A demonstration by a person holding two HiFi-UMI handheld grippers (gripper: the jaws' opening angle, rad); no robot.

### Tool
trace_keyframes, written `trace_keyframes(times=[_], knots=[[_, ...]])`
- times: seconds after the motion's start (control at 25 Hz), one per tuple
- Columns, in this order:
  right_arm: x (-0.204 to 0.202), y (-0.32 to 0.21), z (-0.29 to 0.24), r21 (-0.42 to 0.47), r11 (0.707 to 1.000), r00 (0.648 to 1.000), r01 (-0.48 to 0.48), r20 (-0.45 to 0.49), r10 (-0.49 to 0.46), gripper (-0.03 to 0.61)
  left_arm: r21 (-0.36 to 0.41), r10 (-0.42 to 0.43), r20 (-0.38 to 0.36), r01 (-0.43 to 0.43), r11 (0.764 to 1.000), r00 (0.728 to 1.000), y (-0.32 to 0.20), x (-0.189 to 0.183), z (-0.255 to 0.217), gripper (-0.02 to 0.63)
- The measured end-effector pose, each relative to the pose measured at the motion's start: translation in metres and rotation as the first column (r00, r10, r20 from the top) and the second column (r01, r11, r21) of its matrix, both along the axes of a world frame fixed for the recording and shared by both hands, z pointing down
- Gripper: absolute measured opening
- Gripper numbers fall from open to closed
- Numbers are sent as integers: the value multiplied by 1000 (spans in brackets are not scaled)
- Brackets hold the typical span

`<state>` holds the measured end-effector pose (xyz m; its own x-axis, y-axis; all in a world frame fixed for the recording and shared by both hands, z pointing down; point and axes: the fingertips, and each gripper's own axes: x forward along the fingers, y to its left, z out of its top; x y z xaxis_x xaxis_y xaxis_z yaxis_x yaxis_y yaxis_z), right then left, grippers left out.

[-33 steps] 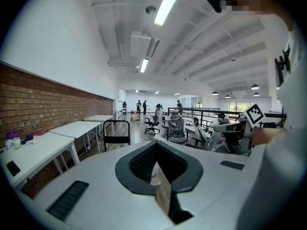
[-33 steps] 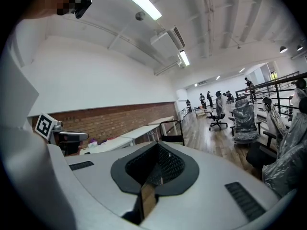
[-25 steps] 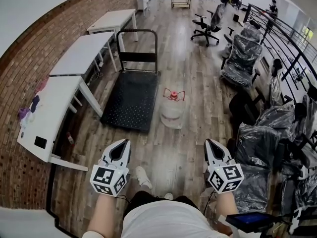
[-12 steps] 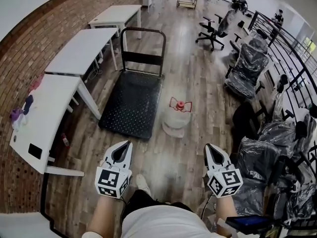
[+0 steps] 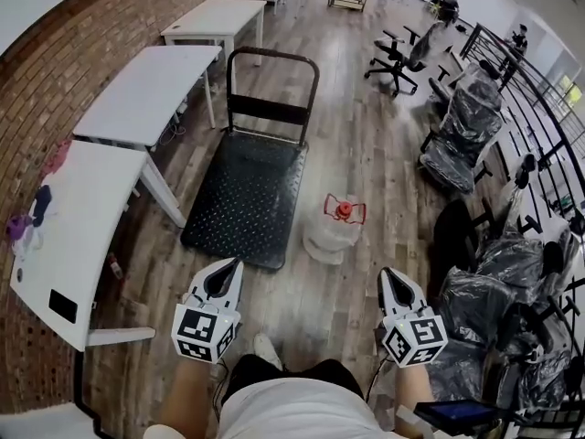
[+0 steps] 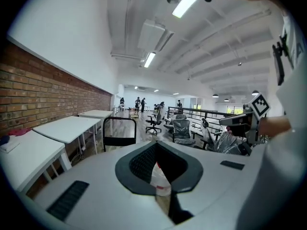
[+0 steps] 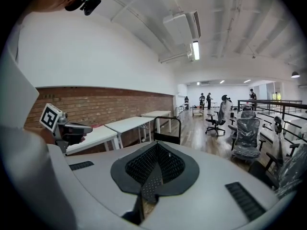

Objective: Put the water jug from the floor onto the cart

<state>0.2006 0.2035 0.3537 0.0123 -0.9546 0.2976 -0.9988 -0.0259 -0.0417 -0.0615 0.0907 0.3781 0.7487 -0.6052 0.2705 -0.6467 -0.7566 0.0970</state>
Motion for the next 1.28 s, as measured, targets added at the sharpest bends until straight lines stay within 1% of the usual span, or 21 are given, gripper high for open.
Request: trace_keyframes(times=[0.32,0.52,0.76,0.96,1.16,1.28], knots=[[-11,-40,9,-21,1000,1000,-15,14,15,3,-6,19,-3,-19,1000,1000,-42,-7,5,0],[-5,-66,19,-31,999,999,-13,34,14,3,-16,19,7,-19,1000,1000,-63,-3,10,0],[11,-111,32,-29,999,997,30,76,-27,3,-12,-10,37,10,1000,999,-93,14,10,0],[43,-151,34,-16,998,994,53,100,-52,3,-8,-32,62,32,999,998,-122,43,5,0],[90,-180,43,-28,997,990,67,124,-63,3,-6,-43,75,44,999,996,-149,90,1,0],[120,-197,53,-43,996,987,76,142,-69,3,-20,-46,92,48,999,995,-161,118,4,0]])
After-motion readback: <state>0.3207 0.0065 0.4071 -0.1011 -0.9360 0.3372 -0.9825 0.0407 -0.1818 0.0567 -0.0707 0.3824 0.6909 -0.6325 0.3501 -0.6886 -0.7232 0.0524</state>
